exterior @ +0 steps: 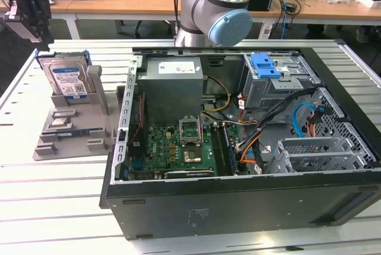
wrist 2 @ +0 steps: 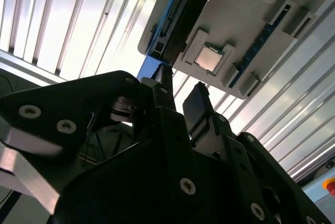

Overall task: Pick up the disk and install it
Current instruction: 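Pick up the disk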

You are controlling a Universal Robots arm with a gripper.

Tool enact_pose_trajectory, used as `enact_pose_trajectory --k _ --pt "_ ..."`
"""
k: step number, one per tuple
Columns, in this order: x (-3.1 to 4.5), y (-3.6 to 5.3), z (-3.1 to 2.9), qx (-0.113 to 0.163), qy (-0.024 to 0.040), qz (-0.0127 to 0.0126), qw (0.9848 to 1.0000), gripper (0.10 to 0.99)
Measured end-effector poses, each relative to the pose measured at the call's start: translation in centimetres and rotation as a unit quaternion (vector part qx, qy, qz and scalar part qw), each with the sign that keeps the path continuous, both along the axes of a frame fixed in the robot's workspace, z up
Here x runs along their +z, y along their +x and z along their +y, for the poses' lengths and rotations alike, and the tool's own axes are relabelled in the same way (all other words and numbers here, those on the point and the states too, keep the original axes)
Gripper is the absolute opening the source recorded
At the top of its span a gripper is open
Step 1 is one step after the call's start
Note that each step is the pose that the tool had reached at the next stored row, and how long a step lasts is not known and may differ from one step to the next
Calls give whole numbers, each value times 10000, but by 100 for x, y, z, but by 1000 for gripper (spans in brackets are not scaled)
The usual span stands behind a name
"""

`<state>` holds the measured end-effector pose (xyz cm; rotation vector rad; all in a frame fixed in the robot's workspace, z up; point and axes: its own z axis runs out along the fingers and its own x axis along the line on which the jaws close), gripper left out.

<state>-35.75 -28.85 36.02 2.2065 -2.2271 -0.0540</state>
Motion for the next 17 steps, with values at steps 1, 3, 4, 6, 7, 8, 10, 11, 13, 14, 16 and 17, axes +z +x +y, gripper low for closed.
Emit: enact_pose_trajectory --k 1,3,4,6,7,8,10,11,13,14,16,17 --pt "-5 0 0 0 0 0 10000 361" --pt "-15 0 1 0 0 0 10000 361" --pt "-18 0 1 0 0 0 10000 361" --pt "-27 0 2 0 0 0 10000 361" --pt "-31 0 3 0 0 0 10000 361" --pt "-37 0 3 0 0 0 10000 361" --pt "-54 0 4 0 0 0 10000 361" --pt "-62 0 5 0 0 0 10000 361" --pt "-81 0 6 1 0 0 10000 361" --pt "-90 0 7 3 0 0 10000 361" --pt "-114 0 22 28 0 0 10000 361" --pt "-117 0 35 42 0 0 10000 361"
